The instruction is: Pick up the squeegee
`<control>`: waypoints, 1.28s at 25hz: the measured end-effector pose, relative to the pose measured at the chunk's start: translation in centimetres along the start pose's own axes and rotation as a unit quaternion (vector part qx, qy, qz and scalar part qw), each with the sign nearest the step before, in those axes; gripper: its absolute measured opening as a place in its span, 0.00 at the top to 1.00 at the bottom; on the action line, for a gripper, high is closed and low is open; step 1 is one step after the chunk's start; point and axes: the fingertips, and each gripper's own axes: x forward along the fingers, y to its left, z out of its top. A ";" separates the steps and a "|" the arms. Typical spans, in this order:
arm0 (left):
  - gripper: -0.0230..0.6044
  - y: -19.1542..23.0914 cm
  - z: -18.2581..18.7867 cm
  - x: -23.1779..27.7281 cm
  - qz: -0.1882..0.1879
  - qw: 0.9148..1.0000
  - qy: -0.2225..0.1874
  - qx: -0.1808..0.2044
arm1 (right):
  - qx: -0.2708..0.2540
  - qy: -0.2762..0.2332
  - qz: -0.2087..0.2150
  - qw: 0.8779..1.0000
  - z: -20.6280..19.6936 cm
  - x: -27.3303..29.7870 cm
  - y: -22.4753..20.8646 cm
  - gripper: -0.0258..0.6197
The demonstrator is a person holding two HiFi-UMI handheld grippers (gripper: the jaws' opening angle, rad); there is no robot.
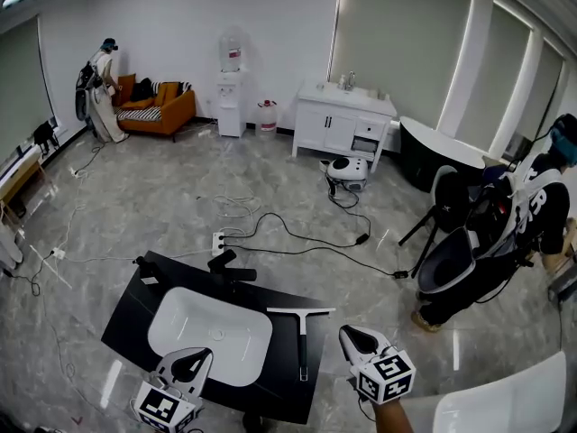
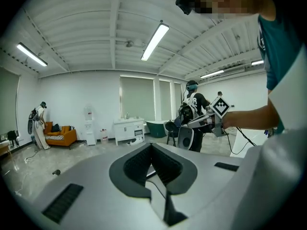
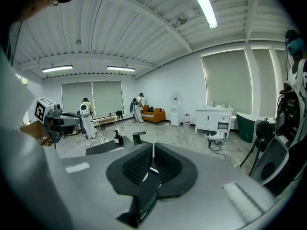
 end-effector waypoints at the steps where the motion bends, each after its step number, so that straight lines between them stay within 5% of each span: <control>1: 0.95 0.4 -0.4 0.4 -0.002 1.000 0.003 -0.002 | 0.003 0.004 -0.001 1.000 -0.5 0.8 -0.3 0.92; 20: 0.95 5.8 -7.5 5.3 -0.008 0.998 0.058 -0.031 | 0.037 0.075 -0.011 0.996 -9.8 12.8 -4.4 0.87; 32: 0.95 7.1 -12.1 5.4 -0.015 0.995 0.077 -0.057 | 0.052 0.138 -0.001 0.989 -16.6 17.3 -3.5 0.77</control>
